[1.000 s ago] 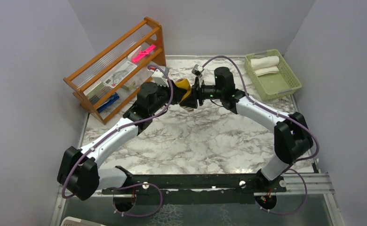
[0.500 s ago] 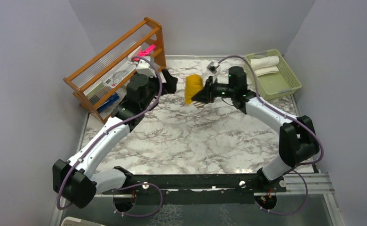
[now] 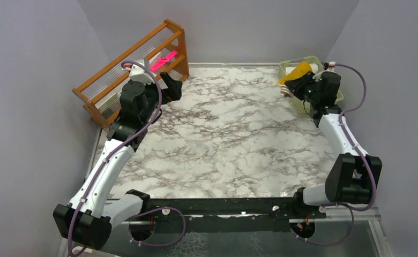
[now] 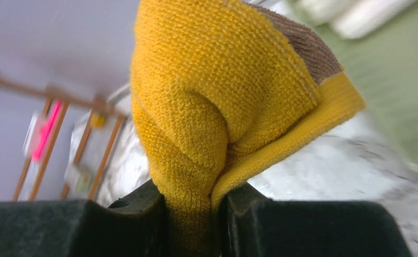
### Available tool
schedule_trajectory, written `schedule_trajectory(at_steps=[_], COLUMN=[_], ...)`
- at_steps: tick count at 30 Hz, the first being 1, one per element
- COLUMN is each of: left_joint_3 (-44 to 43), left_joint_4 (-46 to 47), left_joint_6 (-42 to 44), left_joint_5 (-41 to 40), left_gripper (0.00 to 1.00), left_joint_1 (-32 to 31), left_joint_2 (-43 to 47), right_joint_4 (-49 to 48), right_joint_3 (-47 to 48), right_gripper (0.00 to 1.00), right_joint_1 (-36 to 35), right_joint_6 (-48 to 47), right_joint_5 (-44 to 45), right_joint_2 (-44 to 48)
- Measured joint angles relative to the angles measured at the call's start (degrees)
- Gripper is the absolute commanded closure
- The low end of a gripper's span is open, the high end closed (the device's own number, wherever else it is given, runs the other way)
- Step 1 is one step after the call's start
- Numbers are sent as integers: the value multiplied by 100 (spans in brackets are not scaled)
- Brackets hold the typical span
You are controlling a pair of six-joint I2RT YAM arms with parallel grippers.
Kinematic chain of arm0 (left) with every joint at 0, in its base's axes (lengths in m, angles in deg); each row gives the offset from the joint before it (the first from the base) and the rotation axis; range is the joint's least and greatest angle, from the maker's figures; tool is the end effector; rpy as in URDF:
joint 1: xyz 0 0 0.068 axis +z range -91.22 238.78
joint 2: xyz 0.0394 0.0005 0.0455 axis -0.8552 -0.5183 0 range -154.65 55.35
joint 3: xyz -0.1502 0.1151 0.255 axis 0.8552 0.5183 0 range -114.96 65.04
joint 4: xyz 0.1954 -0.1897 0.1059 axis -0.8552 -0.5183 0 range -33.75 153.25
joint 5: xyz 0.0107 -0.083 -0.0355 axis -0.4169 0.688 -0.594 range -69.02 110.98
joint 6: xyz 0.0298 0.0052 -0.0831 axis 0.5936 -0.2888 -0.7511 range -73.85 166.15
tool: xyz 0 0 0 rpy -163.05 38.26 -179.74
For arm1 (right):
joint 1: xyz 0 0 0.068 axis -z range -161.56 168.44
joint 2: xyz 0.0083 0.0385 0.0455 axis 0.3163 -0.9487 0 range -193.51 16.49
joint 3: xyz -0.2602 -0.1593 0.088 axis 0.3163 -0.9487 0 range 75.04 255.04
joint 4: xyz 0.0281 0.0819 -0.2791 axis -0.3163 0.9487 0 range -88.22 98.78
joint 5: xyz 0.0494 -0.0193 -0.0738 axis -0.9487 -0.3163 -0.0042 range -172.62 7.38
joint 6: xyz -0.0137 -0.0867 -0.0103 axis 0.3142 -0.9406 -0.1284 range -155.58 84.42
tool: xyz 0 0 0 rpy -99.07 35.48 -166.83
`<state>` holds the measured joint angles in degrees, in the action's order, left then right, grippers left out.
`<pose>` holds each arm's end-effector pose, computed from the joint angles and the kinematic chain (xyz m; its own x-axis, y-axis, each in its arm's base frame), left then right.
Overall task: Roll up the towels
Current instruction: Place the towel in the bin.
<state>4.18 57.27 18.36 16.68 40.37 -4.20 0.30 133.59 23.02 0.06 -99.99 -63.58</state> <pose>0.2779 -0.0862 0.4346 -0.1821 -0.4294 -0.8846 0.1800 0.8699 -0.4593 0.3874 -0.0075 0.3217 -0.3962 0.5896 -0.7038 0.0340 0.7754 0.6305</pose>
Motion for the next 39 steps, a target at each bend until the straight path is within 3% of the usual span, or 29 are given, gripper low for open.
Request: schedule_trajectory(at_steps=[7, 9, 14, 20, 26, 27, 29, 30, 36, 39], left_joint_3=[24, 24, 24, 24, 24, 24, 24, 24, 24, 24], left_joint_4=[-184, -197, -223, -267, -258, -260, -258, -258, -227, -227], left_joint_6=[-4, -4, -20, -37, -107, -116, -129, -129, -129, -127], left_joint_5=[461, 579, 822, 975, 1040, 1051, 1069, 1082, 1147, 1161], left_gripper=[1, 1, 1, 1, 1, 1, 1, 1, 1, 1], left_joint_1=[118, 155, 205, 234, 234, 234, 234, 234, 236, 249], left_joint_2=[-146, -216, -398, -487, -531, -557, -616, -645, -719, -732], right_joint_4=[219, 267, 273, 872, 1220, 1266, 1294, 1294, 1300, 1335], right_joint_3=[166, 372, 1427, 3401, 4044, 4153, 4352, 4452, 4631, 4653], right_gripper=[100, 100, 100, 100, 100, 93, 52, 40, 26, 24], right_joint_1=[1025, 1191, 1355, 1386, 1366, 1355, 1335, 1329, 1261, 1235], right_joint_6=[1495, 1698, 2269, 2614, 2776, 2778, 2739, 2717, 2695, 2715], right_joint_5=[1163, 1322, 1335, 1285, 1119, 1104, 1084, 1064, 909, 870], right_joint_2=[-518, -1047, -2509, -4315, -5145, -5261, -5455, -5519, -5589, -5578])
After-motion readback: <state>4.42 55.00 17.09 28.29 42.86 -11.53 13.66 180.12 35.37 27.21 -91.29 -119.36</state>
